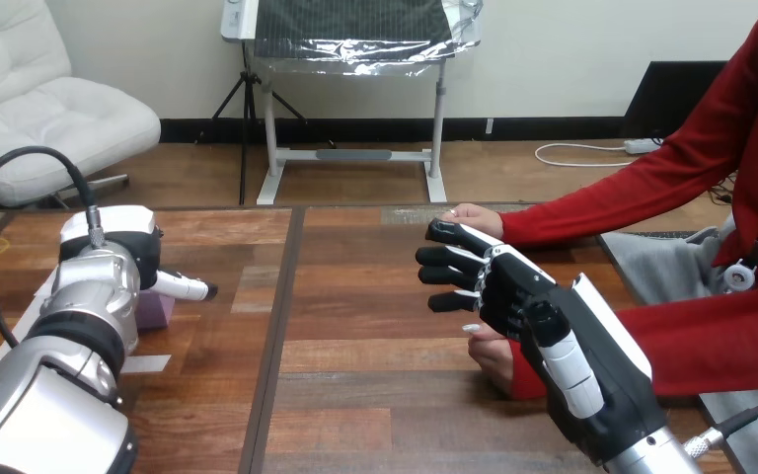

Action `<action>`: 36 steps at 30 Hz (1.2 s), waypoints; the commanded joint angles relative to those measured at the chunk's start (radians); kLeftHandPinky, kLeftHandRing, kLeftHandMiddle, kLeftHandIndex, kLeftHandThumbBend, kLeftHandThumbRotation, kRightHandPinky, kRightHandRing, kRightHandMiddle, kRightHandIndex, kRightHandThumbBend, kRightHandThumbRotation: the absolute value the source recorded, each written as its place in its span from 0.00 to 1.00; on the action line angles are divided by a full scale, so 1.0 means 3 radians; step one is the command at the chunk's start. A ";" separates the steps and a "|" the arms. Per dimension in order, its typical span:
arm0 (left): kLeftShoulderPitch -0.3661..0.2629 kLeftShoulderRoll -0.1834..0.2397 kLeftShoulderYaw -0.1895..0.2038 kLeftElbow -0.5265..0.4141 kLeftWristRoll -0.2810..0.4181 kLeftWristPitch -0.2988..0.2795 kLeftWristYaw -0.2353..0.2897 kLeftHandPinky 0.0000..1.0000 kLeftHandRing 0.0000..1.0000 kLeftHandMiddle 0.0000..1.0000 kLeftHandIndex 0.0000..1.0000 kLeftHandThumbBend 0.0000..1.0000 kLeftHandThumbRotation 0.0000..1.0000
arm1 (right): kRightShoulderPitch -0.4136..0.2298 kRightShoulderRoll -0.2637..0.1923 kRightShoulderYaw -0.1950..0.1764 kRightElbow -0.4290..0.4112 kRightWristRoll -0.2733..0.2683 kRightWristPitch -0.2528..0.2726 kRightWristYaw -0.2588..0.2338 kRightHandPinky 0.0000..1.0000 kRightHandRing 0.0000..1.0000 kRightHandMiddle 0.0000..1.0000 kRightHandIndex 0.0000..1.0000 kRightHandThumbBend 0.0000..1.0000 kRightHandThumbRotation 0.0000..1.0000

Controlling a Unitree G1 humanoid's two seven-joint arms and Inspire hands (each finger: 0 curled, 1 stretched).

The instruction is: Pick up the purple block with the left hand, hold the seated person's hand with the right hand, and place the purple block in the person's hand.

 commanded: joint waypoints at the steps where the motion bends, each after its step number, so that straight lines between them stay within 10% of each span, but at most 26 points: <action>1: -0.0174 -0.0013 0.0020 -0.0052 -0.0044 0.0013 -0.0018 1.00 1.00 0.99 0.97 0.69 0.67 | -0.0097 -0.0030 -0.0077 -0.0161 0.0050 -0.0031 -0.0017 0.76 0.83 0.83 0.87 0.90 1.00; 23: -0.0193 -0.0033 0.0043 -0.0076 -0.0140 -0.0016 -0.0183 1.00 0.96 0.93 0.90 0.63 0.64 | -0.0092 -0.0032 -0.0091 -0.0167 0.0047 -0.0051 -0.0014 0.75 0.82 0.83 0.87 0.90 1.00; 36: -0.0210 -0.0044 0.0115 -0.0083 -0.0271 0.0020 -0.0248 0.60 0.77 0.82 0.79 0.64 0.67 | -0.0096 -0.0023 -0.0090 -0.0160 0.0071 -0.0063 0.0001 0.74 0.82 0.83 0.86 0.90 1.00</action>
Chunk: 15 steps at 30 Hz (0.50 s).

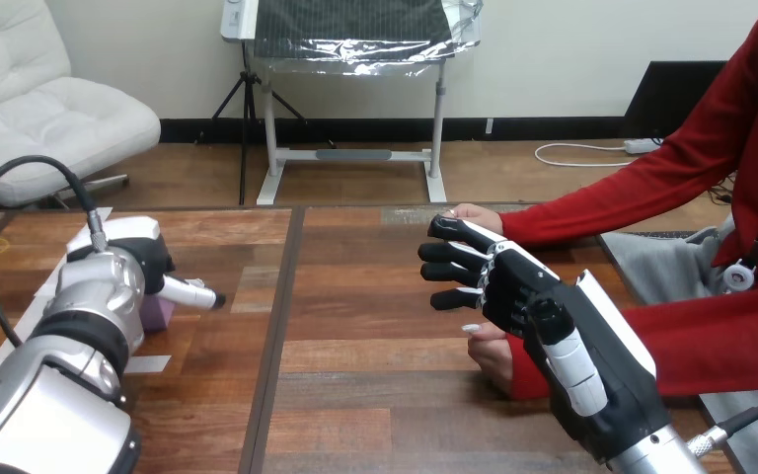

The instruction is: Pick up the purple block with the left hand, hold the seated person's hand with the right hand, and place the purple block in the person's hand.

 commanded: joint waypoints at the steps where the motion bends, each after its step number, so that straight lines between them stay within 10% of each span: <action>1: -0.0201 -0.0016 0.0057 -0.0064 -0.0057 -0.0009 -0.0044 0.59 0.75 0.81 0.78 0.64 0.67 | -0.0096 -0.0023 -0.0066 -0.0134 0.0070 -0.0059 0.0001 0.74 0.82 0.83 0.86 0.90 1.00; 15: -0.0221 -0.0007 0.0070 -0.0068 -0.0084 -0.0053 -0.0103 0.54 0.70 0.77 0.75 0.64 0.69 | -0.0112 -0.0023 -0.0060 -0.0131 0.0089 -0.0058 0.0015 0.73 0.82 0.83 0.86 0.90 1.00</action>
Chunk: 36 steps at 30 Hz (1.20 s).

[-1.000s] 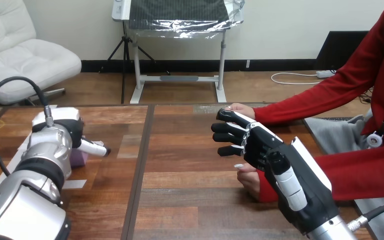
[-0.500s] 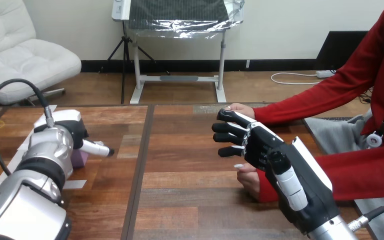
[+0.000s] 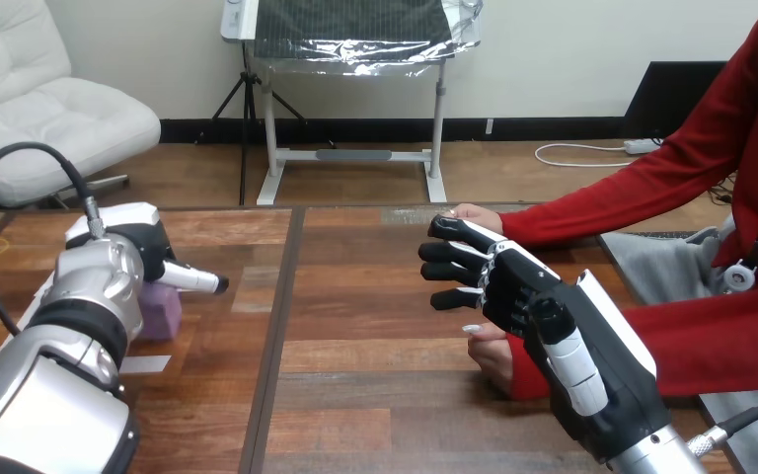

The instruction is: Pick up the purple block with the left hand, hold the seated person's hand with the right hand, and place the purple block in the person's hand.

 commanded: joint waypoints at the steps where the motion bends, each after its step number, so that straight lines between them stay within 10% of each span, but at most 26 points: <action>1: -0.0143 -0.0023 0.0029 -0.0055 -0.0044 -0.0027 -0.0068 0.54 0.70 0.77 0.76 0.64 0.69 | -0.0113 -0.0025 -0.0060 -0.0129 0.0081 -0.0057 0.0017 0.73 0.82 0.83 0.86 0.90 1.00; 36: -0.0159 -0.0012 0.0108 -0.0108 -0.0050 -0.0039 0.0033 0.58 0.70 0.76 0.75 0.64 0.64 | -0.0121 -0.0015 -0.0058 -0.0134 0.0061 -0.0038 -0.0006 0.73 0.81 0.82 0.86 0.91 1.00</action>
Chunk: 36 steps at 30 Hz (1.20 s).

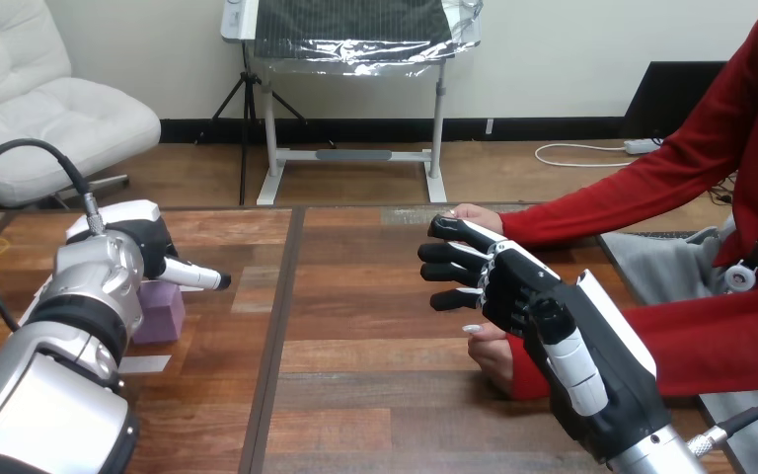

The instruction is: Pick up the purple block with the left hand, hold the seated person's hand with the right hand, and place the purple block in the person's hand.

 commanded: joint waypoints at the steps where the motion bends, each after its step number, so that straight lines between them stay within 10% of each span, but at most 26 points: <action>1: -0.0136 -0.0013 0.0033 -0.0098 -0.0043 -0.0040 0.0085 0.58 0.70 0.76 0.74 0.64 0.64 | -0.0120 -0.0015 -0.0058 -0.0135 0.0056 -0.0036 -0.0010 0.73 0.81 0.82 0.86 0.91 1.00; 36: -0.0181 0.0053 0.0243 -0.0204 -0.0329 -0.0176 0.0344 0.63 0.75 0.79 0.80 0.64 0.59 | -0.0128 -0.0023 -0.0051 -0.0139 0.0041 -0.0013 -0.0010 0.73 0.81 0.83 0.86 0.90 1.00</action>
